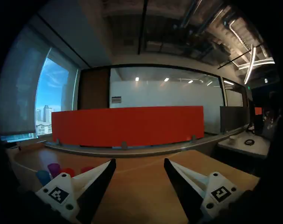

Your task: Pour water

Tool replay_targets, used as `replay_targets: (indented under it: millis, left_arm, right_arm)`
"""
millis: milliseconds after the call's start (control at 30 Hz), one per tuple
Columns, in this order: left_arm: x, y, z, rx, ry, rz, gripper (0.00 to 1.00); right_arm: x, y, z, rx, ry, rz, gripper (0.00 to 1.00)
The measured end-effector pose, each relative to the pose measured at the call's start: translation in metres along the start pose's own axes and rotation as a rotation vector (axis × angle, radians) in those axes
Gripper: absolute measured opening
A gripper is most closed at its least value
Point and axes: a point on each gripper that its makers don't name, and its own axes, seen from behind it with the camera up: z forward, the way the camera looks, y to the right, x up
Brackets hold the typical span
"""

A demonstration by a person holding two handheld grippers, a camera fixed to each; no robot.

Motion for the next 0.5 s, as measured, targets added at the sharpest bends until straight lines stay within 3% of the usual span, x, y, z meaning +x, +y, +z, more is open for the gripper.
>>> replay_targets:
  millis: [500]
  left_arm:
    - [-0.028,-0.008,0.004,0.007,-0.017,-0.049,0.98]
  right_arm:
    - [-0.001,0.011,-0.008,-0.033,-0.033,-0.013,0.99]
